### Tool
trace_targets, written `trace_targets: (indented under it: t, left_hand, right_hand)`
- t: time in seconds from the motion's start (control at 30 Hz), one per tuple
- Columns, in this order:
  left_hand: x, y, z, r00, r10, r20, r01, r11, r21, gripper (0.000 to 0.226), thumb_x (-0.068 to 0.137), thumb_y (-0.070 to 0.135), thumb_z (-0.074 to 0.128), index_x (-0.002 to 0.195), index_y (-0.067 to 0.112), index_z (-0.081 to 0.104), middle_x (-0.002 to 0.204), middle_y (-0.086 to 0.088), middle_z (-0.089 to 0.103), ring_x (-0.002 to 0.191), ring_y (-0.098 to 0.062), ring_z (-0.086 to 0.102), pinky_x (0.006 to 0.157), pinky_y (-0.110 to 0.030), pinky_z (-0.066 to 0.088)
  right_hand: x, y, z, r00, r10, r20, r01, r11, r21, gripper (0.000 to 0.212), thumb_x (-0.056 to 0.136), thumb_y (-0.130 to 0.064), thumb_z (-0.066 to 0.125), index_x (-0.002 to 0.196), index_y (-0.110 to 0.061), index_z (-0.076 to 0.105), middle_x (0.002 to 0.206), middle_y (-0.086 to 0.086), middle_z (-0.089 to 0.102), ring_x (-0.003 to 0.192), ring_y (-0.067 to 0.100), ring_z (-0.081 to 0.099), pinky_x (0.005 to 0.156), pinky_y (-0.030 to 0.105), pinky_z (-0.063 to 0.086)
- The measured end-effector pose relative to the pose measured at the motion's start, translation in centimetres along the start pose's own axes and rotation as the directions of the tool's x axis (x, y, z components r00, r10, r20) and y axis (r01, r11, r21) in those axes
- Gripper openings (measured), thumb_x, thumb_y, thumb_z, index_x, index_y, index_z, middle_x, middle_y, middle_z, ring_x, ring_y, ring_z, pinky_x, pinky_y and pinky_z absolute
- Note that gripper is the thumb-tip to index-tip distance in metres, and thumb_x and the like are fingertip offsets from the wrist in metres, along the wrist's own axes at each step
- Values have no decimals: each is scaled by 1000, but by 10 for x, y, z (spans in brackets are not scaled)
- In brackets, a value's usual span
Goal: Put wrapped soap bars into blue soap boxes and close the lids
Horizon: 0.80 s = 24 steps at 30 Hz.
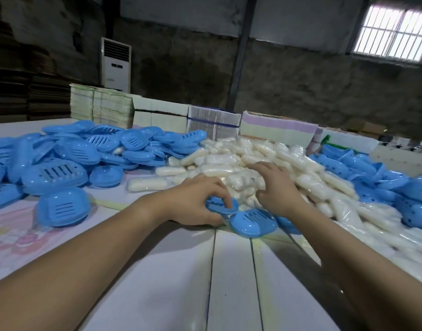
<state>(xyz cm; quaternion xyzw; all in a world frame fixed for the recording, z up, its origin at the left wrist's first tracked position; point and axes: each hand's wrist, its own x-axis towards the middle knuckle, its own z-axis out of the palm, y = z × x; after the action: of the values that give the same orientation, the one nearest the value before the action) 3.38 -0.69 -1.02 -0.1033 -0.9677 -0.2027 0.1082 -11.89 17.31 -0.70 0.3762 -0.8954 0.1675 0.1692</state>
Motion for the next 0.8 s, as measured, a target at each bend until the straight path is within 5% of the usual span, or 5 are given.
trace_targets:
  t: [0.2, 0.37, 0.5, 0.67, 0.8]
  left_hand:
    - [1, 42, 11, 940, 188, -284, -249, 949, -195, 14, 84, 15, 77, 98, 18, 78, 89, 15, 68, 85, -2, 61, 78, -23, 49]
    - [0, 69, 34, 895, 444, -37, -446, 891, -88, 24, 81, 22, 85, 101, 10, 77, 90, 0, 70, 77, -5, 56, 72, -15, 42]
    - [0, 62, 30, 937, 345, -59, -350, 932, -98, 50, 73, 38, 90, 117, 27, 69, 107, 13, 64, 98, -2, 52, 87, -14, 39]
    - [1, 44, 32, 968, 248, 35, -244, 966, -90, 57, 77, 46, 84, 126, 33, 57, 110, 19, 52, 102, 4, 43, 83, -2, 31]
    - [6, 34, 38, 995, 93, -35, -98, 972, -213, 76, 71, 49, 88, 132, 37, 45, 103, 18, 51, 95, 4, 51, 83, -16, 43]
  right_hand:
    - [30, 2, 12, 930, -129, 345, 209, 956, -206, 76, 89, -31, 59, 153, -38, 19, 162, -9, 21, 146, 28, 18, 116, 49, 24]
    - [37, 1, 3, 970, -114, 215, 158, 967, -200, 55, 85, -25, 60, 137, -32, 47, 127, -5, 56, 122, 27, 36, 99, 42, 38]
    - [31, 6, 4, 982, -104, 156, 125, 983, -135, 51, 81, -32, 65, 130, -28, 49, 97, -8, 54, 104, 24, 42, 94, 42, 42]
    - [11, 13, -3, 992, -99, 79, 95, 994, 58, 52, 81, -34, 73, 127, -23, 50, 99, 1, 58, 100, 25, 49, 90, 39, 43]
    - [-15, 10, -27, 997, -53, -63, 69, 953, 296, 44, 75, -25, 79, 113, -29, 56, 94, -3, 54, 80, 3, 49, 69, 13, 39]
